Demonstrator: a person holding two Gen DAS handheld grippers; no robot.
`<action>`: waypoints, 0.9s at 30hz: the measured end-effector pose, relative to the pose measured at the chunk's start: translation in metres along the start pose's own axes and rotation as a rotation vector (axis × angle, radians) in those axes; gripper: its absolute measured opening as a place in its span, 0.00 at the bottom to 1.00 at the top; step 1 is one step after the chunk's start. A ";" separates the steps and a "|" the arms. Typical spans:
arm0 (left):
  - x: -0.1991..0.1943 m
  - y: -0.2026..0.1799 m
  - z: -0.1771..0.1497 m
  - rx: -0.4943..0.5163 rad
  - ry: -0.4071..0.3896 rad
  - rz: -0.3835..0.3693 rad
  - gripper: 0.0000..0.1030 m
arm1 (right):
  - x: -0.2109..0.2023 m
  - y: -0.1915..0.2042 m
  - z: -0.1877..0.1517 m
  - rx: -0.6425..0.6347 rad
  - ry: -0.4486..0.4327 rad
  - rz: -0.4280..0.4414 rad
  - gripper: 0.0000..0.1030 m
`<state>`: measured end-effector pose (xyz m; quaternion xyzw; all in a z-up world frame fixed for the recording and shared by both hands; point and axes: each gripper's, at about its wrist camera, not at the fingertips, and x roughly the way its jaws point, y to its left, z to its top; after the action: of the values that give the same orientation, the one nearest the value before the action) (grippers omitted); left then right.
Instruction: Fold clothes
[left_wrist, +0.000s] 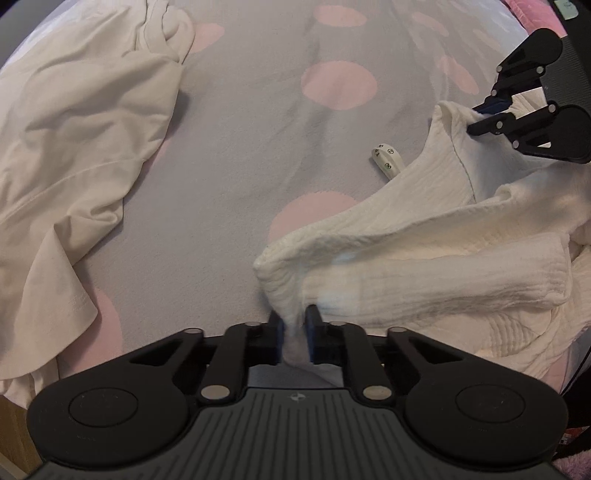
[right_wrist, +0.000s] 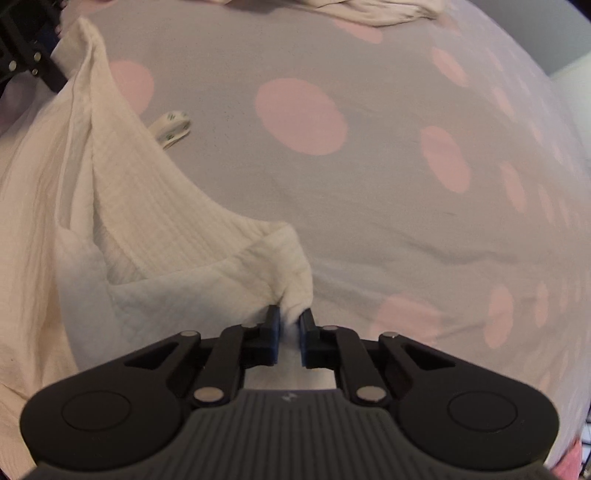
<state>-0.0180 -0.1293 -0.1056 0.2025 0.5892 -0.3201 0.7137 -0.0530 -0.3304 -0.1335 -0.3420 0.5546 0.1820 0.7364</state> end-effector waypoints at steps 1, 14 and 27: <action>-0.001 -0.002 0.001 0.008 -0.006 -0.001 0.04 | -0.008 -0.002 -0.003 0.021 -0.007 -0.033 0.11; -0.087 -0.041 0.016 0.085 -0.347 -0.035 0.03 | -0.184 -0.004 -0.040 0.280 -0.130 -0.612 0.11; -0.311 -0.101 0.071 0.109 -0.953 -0.142 0.03 | -0.387 0.018 -0.082 0.593 -0.281 -1.182 0.11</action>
<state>-0.0696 -0.1804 0.2214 0.0297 0.1912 -0.4555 0.8689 -0.2446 -0.3324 0.2126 -0.3441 0.1998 -0.3686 0.8401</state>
